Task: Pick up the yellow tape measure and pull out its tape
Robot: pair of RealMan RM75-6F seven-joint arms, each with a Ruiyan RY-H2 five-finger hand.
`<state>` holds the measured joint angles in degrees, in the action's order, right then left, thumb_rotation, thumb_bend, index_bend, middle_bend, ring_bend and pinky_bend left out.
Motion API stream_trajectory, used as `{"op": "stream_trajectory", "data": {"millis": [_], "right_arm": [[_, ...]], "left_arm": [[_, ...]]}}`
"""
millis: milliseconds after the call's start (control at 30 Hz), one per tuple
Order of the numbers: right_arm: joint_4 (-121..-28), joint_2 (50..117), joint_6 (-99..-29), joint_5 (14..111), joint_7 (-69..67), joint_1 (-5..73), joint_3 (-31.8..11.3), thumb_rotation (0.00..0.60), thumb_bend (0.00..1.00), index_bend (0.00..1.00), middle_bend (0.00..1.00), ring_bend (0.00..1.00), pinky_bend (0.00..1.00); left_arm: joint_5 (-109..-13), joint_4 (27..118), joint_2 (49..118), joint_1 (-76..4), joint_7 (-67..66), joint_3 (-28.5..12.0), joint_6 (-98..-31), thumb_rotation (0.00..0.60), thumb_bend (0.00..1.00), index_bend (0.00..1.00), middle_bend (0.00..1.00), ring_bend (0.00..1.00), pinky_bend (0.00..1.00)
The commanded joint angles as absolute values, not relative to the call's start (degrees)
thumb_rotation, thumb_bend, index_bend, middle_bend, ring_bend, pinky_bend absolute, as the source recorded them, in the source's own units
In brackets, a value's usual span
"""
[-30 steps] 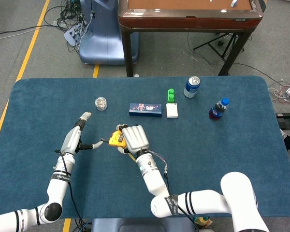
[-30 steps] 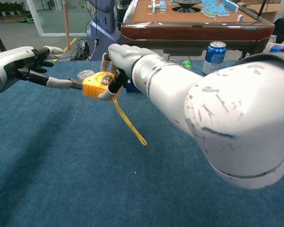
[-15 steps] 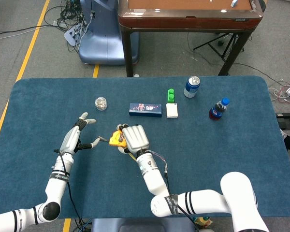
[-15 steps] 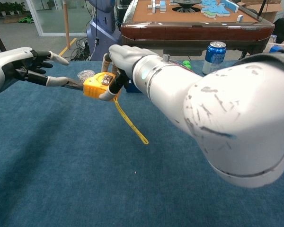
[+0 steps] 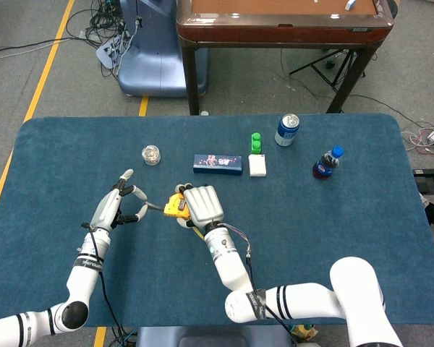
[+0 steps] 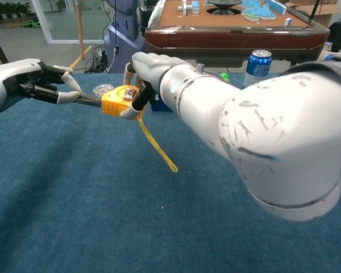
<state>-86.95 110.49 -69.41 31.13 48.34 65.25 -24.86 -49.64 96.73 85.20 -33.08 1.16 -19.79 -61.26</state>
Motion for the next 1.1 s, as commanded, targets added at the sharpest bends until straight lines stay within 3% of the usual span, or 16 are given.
{"op": "stream_trajectory", "data": {"millis": [33, 733, 1100], "right_arm": [[-86.9, 110.4, -69.4, 31.1, 48.3, 65.2, -24.9, 0.6, 0.73, 0.58, 0.58, 0.5, 0.37], [-90.4, 106.7, -68.1, 29.5, 48.4, 64.0, -23.7, 0.6, 0.73, 0.58, 0.58, 0.5, 0.37], [-98.4, 97.9, -65.8, 29.1, 46.6, 59.4, -19.4, 0.6, 0.73, 0.58, 0.58, 0.5, 0.37]], "left_arm": [[-49.7, 96.8, 85.2, -33.2, 1.4, -19.8, -61.0, 0.6, 0.36, 0.53, 0.0, 0.0, 0.0], [-51.9, 96.2, 85.2, -31.9, 3.3, -19.6, -63.6, 0.6, 0.45, 0.54, 0.0, 0.0, 0.0], [-54.5, 95.7, 83.5, -28.6, 5.8, -17.9, -65.8, 0.6, 0.45, 0.49, 0.0, 0.0, 0.0]]}}
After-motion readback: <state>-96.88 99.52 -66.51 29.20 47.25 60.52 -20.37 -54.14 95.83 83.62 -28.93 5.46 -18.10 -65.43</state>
